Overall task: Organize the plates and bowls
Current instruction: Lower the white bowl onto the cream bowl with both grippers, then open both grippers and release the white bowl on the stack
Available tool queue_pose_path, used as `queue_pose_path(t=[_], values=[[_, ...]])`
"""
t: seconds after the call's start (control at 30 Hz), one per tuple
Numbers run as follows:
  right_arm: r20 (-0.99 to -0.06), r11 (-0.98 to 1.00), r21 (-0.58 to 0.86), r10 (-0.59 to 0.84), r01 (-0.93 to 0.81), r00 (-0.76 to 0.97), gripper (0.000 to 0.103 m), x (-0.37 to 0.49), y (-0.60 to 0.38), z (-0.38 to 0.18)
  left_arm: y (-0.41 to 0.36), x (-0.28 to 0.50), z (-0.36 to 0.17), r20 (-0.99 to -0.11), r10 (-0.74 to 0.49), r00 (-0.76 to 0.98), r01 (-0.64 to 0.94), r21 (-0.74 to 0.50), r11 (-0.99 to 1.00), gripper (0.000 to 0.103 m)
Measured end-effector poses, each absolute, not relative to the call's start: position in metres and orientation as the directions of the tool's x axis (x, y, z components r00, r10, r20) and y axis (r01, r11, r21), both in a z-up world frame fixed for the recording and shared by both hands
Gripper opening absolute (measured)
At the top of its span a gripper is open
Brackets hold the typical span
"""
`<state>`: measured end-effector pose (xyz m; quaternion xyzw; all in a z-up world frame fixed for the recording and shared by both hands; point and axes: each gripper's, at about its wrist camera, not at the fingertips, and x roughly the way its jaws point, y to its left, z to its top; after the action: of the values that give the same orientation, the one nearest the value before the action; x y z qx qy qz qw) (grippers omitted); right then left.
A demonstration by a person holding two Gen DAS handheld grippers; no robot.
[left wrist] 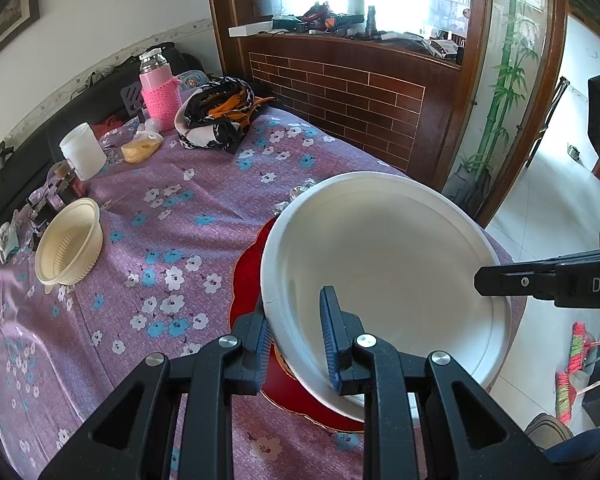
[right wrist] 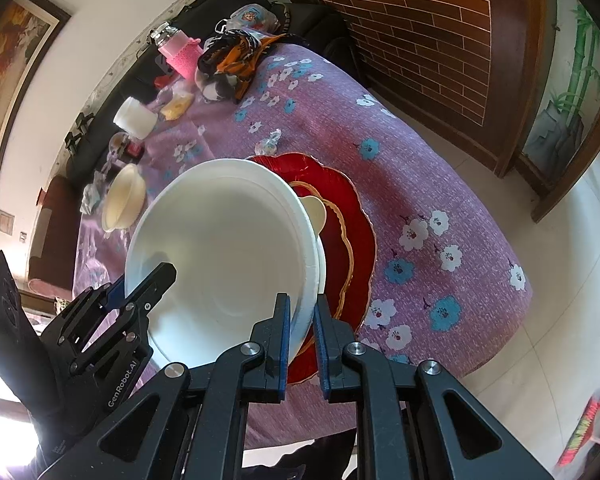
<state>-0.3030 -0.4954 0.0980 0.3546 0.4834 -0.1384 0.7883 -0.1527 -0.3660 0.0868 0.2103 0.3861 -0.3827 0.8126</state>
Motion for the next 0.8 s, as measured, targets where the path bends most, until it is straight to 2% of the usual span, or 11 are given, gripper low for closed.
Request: queue_pose_path(t=[0.5, 0.8], values=[[-0.86, 0.709, 0.426, 0.123, 0.562, 0.496, 0.014, -0.3065, -0.4941, 0.0968, -0.3654, -0.1588, 0.0874, -0.789, -0.459, 0.409, 0.784, 0.047, 0.618, 0.022], [-0.859, 0.72, 0.421, 0.121, 0.552, 0.497, 0.015, -0.3081, -0.491, 0.0993, -0.3633, -0.1592, 0.0881, -0.786, -0.457, 0.415, 0.781, 0.051, 0.622, 0.028]])
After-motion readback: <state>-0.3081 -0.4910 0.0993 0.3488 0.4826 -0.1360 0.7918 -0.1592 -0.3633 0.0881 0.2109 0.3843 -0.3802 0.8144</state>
